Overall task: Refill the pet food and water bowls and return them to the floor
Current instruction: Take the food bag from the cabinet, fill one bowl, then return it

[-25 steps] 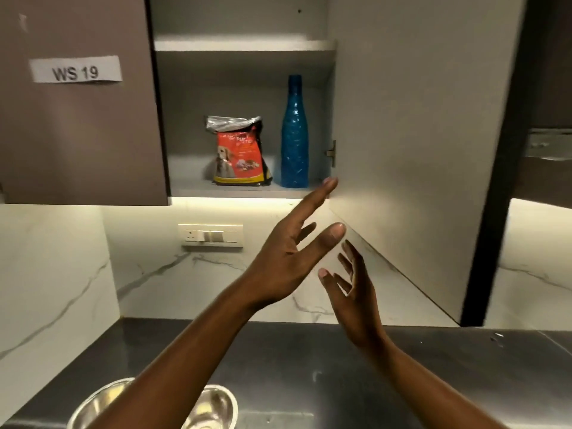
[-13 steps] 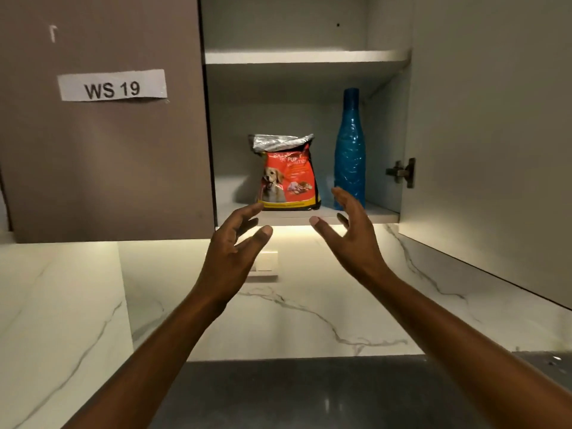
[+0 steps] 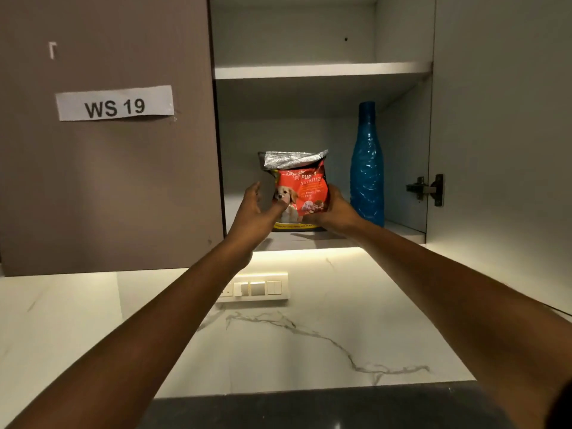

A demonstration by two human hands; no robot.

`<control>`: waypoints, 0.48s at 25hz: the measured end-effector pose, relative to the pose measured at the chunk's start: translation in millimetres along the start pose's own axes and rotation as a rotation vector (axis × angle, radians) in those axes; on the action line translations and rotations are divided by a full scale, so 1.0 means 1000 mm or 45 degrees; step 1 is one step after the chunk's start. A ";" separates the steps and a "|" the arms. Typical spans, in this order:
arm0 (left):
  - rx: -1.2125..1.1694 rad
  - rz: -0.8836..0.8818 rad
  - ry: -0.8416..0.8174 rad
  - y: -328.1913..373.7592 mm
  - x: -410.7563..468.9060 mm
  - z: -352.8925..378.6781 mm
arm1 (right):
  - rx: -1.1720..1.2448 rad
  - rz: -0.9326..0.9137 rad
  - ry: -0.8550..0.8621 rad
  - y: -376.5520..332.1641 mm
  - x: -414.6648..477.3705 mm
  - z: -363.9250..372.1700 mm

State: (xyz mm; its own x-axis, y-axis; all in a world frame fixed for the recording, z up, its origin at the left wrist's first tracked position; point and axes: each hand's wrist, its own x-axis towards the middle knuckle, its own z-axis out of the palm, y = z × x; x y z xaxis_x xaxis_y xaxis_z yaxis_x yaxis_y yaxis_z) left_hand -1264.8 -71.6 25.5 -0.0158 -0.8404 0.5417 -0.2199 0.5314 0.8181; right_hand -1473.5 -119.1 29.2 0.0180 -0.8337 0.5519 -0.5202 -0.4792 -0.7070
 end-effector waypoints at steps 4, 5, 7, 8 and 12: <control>-0.018 -0.162 -0.024 0.002 0.037 0.011 | 0.169 0.116 -0.136 0.022 0.022 -0.002; -0.058 -0.211 -0.061 0.001 0.045 0.014 | 0.216 0.137 -0.160 0.026 0.027 -0.002; -0.227 -0.302 -0.185 -0.002 0.054 0.024 | 0.325 0.173 -0.195 0.034 0.036 0.000; -0.286 -0.318 -0.220 -0.004 0.057 0.030 | 0.365 0.179 -0.218 0.037 0.039 0.000; -0.313 -0.294 -0.144 -0.007 0.057 0.035 | 0.319 0.186 -0.243 0.039 0.039 -0.001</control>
State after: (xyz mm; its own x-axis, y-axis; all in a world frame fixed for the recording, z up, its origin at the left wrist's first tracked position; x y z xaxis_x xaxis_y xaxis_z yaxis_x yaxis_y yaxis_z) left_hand -1298.2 -127.2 44.3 -0.1035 -0.9406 0.3233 0.0107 0.3240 0.9460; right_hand -1493.8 -169.8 23.5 0.1309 -0.9233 0.3610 -0.3036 -0.3840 -0.8720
